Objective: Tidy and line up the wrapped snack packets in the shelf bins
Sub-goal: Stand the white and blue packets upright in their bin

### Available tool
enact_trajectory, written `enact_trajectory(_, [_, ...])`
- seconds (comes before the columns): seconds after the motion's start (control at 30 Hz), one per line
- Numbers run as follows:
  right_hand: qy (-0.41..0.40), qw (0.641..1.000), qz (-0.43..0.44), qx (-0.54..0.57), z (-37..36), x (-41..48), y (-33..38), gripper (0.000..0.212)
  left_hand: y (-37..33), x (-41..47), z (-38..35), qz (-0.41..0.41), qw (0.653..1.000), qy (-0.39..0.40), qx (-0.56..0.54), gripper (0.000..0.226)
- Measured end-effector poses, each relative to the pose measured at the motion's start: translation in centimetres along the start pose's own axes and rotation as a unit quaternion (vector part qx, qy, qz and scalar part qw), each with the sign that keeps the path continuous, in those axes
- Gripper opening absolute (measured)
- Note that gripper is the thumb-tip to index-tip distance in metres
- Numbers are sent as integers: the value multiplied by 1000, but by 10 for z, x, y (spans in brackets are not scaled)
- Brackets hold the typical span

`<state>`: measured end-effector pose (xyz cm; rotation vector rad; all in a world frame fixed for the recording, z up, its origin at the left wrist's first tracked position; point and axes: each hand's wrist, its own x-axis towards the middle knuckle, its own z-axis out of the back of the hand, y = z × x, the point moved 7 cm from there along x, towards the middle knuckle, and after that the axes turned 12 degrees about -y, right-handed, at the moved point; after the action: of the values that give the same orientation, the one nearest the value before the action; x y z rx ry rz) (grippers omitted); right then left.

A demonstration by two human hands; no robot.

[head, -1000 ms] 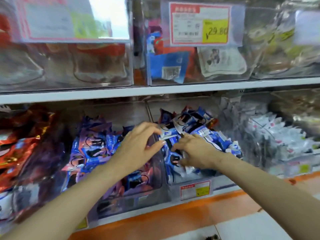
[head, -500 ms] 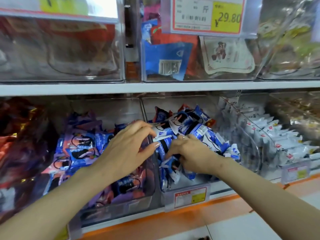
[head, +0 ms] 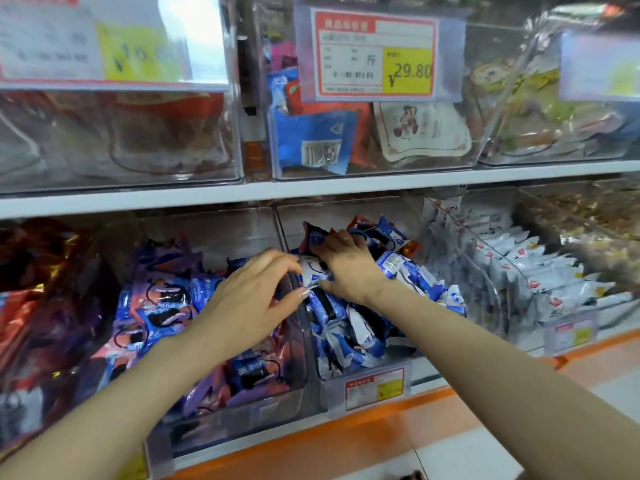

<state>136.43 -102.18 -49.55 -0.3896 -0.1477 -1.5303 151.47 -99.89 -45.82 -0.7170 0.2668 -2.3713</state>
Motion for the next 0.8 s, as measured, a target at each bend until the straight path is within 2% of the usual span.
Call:
enact_trajectory(0.07, [-15, 1000, -7, 14, 6, 0, 0, 61, 2, -3, 0, -1, 1000, 10, -3, 68])
enact_trajectory(0.17, [-31, 986, -54, 158, 35, -8, -10, 56, 4, -6, -1, -3, 1000, 21, -3, 50])
enact_trajectory(0.2, [-6, 972, -62, 228, 44, -16, -14, 51, 4, -7, -1, -7, 1000, 20, 1, 44])
enact_trajectory(0.27, [109, 942, -57, 313, 51, -42, -15, 40, 6, -7, -1, -17, 1000, 20, 3, 44])
enact_trajectory(0.33, [237, 925, -41, 293, 41, -73, -13, 38, 7, -7, -2, -26, 999, 21, 2, 60])
enact_trajectory(0.37, [255, 925, -33, 281, 34, -82, -14, 34, 7, -8, -2, -28, 999, 20, 2, 68])
enact_trajectory(0.4, [233, 930, -31, 284, 30, -83, -16, 28, 7, -8, -2, -27, 999, 20, 5, 73])
enact_trajectory(0.47, [102, 942, -61, 314, 36, -67, -28, 19, 5, -7, -1, -30, 999, 14, 9, 74])
enact_trajectory(0.53, [-19, 952, -89, 291, 45, -45, -43, 28, 4, -6, 0, -24, 999, 19, 13, 65])
enact_trajectory(0.57, [-42, 963, -82, 254, 46, -35, -45, 38, 4, -6, -1, -19, 999, 26, 15, 58])
enact_trajectory(0.63, [-15, 986, -33, 162, 32, -19, -38, 62, 3, -5, -1, -15, 999, 33, 21, 49])
enact_trajectory(0.7, [57, 994, -7, 88, 8, -14, -26, 76, 2, -4, -1, -13, 999, 35, 22, 42])
enact_trajectory(0.73, [85, 994, -8, 61, -3, -15, -22, 78, 3, -5, -1, -13, 999, 36, 19, 42])
enact_trajectory(0.8, [87, 995, -17, 35, -7, -16, -17, 73, 4, -6, -2, -12, 999, 40, 11, 44])
